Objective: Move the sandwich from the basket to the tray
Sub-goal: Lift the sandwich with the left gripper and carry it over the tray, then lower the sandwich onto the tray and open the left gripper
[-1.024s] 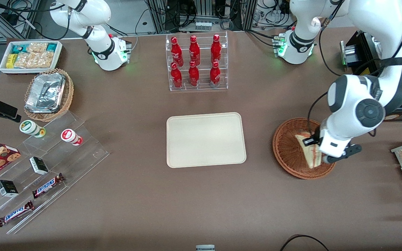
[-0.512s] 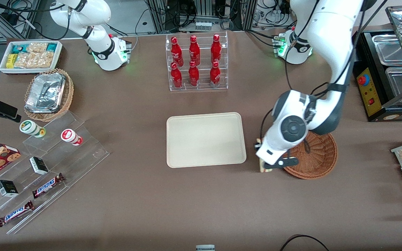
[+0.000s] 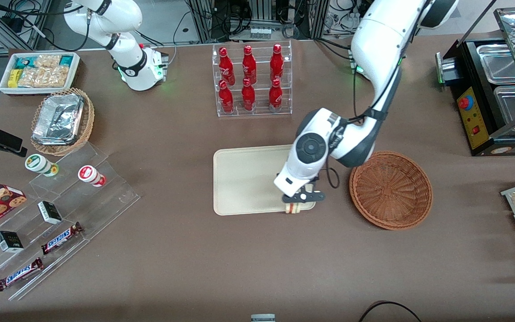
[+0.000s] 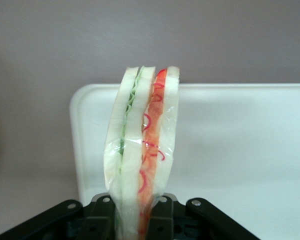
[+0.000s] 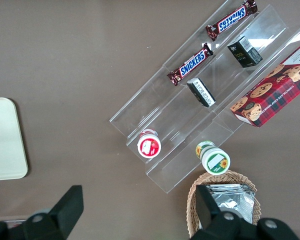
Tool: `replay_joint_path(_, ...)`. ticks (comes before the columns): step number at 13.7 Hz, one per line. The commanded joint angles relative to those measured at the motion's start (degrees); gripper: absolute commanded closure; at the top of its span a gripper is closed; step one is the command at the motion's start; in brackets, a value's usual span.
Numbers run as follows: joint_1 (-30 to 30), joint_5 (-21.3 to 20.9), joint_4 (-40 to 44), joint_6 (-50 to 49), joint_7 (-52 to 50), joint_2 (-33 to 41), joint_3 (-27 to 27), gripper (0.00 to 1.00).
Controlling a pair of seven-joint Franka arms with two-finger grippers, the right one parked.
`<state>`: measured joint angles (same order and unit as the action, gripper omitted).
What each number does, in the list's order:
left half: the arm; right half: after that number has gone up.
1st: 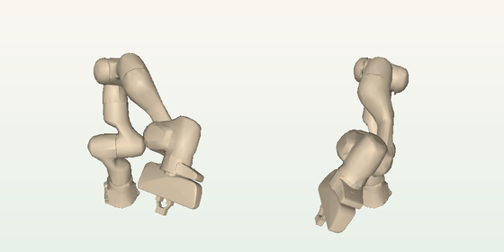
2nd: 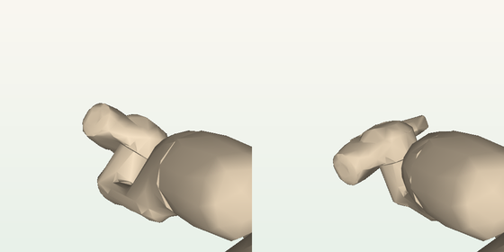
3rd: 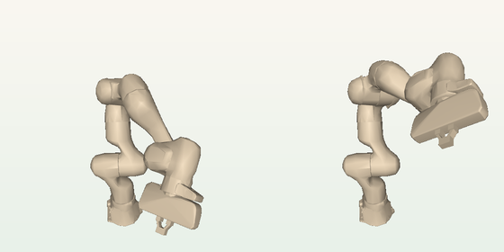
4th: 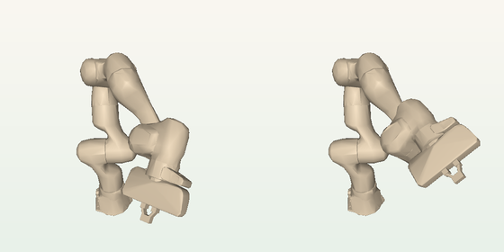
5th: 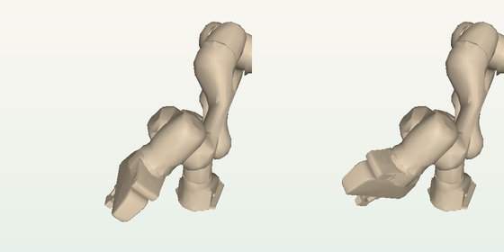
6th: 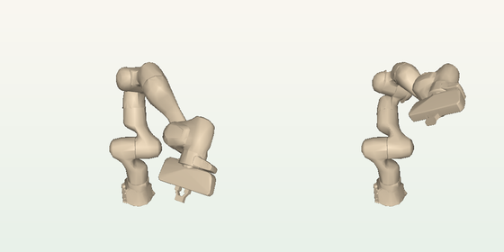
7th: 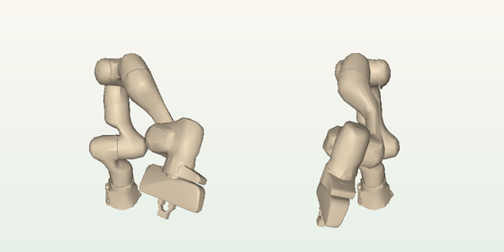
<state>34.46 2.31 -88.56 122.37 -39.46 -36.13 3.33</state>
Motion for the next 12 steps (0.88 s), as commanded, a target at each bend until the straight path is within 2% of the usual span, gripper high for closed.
replay_joint_path(1,4.20,0.59,5.14,0.42,-6.22,-4.37,-0.95,1.00)
replay_joint_path(4,7.10,0.50,6.56,0.33,-12.81,-6.75,-0.95,1.00)
replay_joint_path(12,8.86,-0.20,6.56,-1.25,-18.71,-7.28,-0.95,1.00)
